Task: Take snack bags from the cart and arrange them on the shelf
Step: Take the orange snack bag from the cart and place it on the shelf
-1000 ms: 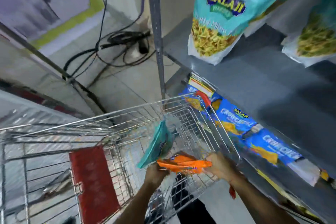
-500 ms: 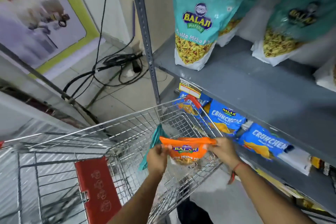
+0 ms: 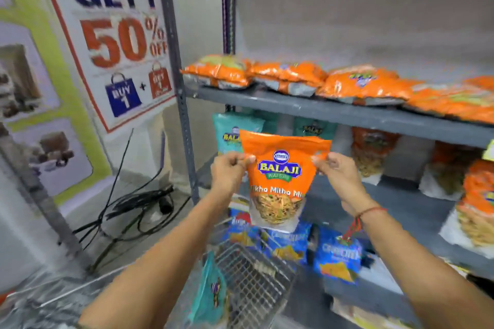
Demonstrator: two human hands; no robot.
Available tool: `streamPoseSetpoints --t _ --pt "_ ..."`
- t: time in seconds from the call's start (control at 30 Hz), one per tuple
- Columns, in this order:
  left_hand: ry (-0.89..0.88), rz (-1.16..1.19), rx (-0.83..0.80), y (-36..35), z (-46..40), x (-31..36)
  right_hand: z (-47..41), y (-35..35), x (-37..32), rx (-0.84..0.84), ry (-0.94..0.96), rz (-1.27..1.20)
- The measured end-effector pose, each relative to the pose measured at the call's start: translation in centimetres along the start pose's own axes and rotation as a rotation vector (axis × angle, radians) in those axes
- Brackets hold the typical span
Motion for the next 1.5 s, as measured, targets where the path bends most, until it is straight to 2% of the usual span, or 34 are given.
streamPoseSetpoints --t 0.1,0.2,0.43,0.67,1.07,1.3,1.5 --pt "-0.087 0.015 -0.112 -2.8 0.7 7.1 -1.8 4.3 -4.5 0.081 0.048 -0.023" --pt "-0.119 0.038 -0.158 -5.3 1.6 11.3 -2.5 8.1 -7.3 0.144 0.081 -0.009" --pt "-0.094 0.083 -0.189 -9.6 2.3 13.3 -2.1 12.4 -8.9 0.21 0.09 0.023" --pt "0.003 0.118 -0.263 -15.0 1.3 8.7 -1.4 16.2 -4.0 0.271 0.003 0.097" --pt "0.232 0.045 -0.256 -30.1 -3.2 -4.9 -3.3 24.8 12.7 0.279 -0.221 0.22" --pt "0.243 -0.002 -0.238 -36.7 -6.3 -7.5 -6.2 28.8 18.7 0.307 -0.293 0.225" --pt "0.241 -0.022 -0.187 -38.8 -7.8 -8.6 -7.6 30.3 22.8 0.332 -0.352 0.162"
Point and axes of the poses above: each hand's wrist, its own z-axis away from the middle knuckle, its own y-axis out of the back of the hand, x = y × z, the point moved 10 cm from there along -z, towards the middle knuckle, and after that the axes turned 9 degrees about y, right-handed, at the moved point
